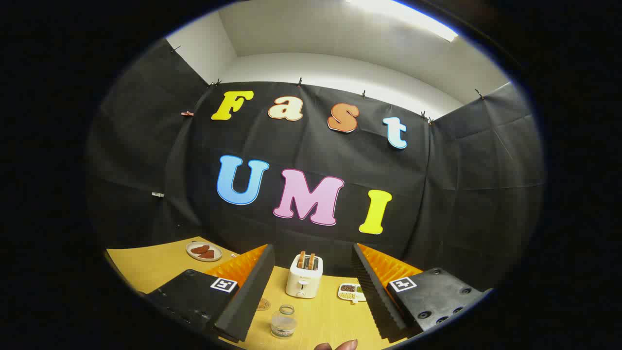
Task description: Take the bottle from table, then pour the juice into the cup, finally place the bottle on the coaster
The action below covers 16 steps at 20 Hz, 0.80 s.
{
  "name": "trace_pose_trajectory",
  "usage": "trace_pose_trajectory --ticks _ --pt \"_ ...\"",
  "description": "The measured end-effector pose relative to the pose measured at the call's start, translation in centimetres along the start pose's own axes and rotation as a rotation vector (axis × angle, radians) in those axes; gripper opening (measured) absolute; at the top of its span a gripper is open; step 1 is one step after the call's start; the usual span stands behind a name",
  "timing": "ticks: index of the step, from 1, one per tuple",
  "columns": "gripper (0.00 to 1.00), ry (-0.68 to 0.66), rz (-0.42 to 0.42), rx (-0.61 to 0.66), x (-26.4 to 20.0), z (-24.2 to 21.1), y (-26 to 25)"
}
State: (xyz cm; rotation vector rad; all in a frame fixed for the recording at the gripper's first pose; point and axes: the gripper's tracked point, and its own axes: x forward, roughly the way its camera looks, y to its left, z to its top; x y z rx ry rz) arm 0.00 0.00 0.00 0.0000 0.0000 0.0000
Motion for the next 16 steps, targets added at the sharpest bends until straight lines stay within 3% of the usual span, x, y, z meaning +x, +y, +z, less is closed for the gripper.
trace_pose_trajectory --ticks 16 --pt "0.97 0.033 -0.001 0.02 -0.2 -1.4 2.8"
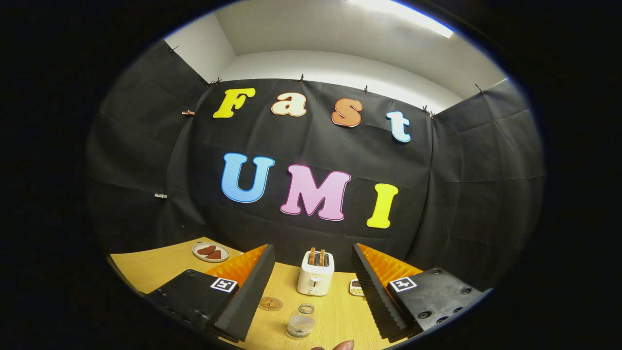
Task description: Take the bottle from table, then pour the juice into the cup, finally place the bottle on the coaster
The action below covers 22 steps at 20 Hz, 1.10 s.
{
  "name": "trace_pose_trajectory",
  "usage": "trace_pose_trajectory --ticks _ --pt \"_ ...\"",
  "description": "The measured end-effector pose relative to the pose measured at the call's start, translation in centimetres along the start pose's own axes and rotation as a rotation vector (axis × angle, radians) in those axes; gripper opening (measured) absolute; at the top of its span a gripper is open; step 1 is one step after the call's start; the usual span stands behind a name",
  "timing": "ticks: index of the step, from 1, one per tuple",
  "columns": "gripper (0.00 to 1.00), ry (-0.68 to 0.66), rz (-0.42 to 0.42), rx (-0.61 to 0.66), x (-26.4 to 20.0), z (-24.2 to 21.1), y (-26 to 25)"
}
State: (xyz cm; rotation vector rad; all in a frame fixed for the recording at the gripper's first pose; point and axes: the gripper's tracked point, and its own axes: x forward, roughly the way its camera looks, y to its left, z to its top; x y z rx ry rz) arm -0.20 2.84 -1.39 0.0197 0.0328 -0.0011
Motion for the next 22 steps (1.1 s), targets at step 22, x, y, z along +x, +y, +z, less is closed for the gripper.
trace_pose_trajectory --ticks 22 --pt "0.97 0.119 0.042 0.083 1.5 -24.0 1.5"
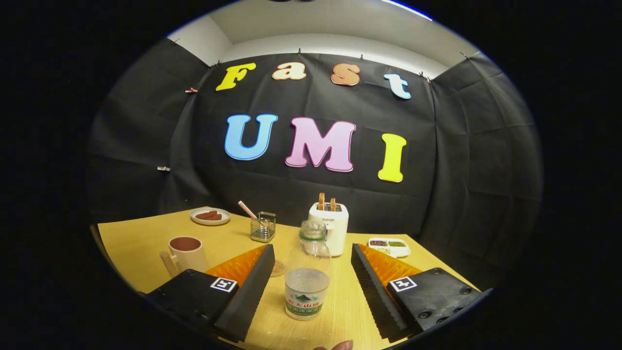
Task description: Take the bottle from table, then pour the juice into the cup, finally place the bottle on the coaster
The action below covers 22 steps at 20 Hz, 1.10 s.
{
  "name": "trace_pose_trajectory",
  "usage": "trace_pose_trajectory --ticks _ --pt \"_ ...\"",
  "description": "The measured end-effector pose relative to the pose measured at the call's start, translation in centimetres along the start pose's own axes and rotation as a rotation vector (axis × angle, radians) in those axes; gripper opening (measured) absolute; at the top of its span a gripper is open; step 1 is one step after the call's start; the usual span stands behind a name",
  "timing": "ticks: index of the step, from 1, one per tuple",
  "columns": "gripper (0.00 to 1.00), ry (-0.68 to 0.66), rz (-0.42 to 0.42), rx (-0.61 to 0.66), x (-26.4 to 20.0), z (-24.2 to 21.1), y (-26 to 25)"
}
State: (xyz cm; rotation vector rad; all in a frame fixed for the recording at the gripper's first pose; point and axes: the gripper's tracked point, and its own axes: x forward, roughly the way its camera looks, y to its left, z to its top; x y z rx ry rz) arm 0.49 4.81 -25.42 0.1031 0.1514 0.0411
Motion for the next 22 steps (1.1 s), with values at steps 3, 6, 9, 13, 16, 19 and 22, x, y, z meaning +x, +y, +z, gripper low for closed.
trace_pose_trajectory --ticks 3,6,9,13,16,19,22 --pt "0.97 0.035 0.0 0.037 1.1 -3.7 0.5" --pt "0.97 0.061 -0.021 0.047 2.4 -6.2 0.3" --pt "0.97 0.075 -0.044 0.071 3.3 -7.4 -0.2" --pt "0.87 0.106 -0.058 0.092 4.5 -8.3 -0.3" --pt "0.74 0.153 -0.081 0.01 5.3 -7.9 -0.6" --pt "0.73 0.162 -0.095 -0.124 5.7 -6.0 -0.7" --pt "0.71 0.163 -0.092 -0.286 6.0 -3.5 -0.3"
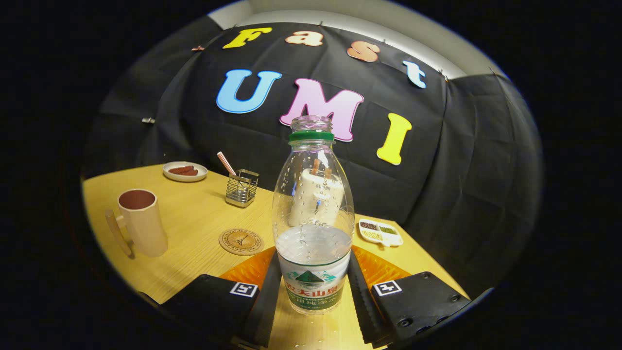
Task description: Take the bottle from table, then pour the juice into the cup, finally place the bottle on the coaster
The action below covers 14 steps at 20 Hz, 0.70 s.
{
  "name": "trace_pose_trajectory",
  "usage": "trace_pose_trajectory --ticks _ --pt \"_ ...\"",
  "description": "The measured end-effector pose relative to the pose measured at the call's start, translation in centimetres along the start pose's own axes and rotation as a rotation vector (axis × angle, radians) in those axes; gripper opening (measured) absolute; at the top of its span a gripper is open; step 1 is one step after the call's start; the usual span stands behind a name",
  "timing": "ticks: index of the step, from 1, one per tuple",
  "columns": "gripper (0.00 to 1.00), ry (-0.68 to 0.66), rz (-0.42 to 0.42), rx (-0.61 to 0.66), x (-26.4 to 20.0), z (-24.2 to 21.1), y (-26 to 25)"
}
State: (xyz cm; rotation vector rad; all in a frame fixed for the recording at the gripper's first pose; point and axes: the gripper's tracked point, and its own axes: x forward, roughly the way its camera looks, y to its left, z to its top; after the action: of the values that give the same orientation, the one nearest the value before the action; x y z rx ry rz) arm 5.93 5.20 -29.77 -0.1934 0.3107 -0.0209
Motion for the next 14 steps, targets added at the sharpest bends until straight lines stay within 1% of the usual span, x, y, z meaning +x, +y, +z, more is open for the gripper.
trace_pose_trajectory --ticks 7,14 --pt "0.71 -0.014 0.077 -0.31 -0.6 3.6 3.5" --pt "0.7 -0.047 0.122 -0.626 -1.0 5.8 7.1"
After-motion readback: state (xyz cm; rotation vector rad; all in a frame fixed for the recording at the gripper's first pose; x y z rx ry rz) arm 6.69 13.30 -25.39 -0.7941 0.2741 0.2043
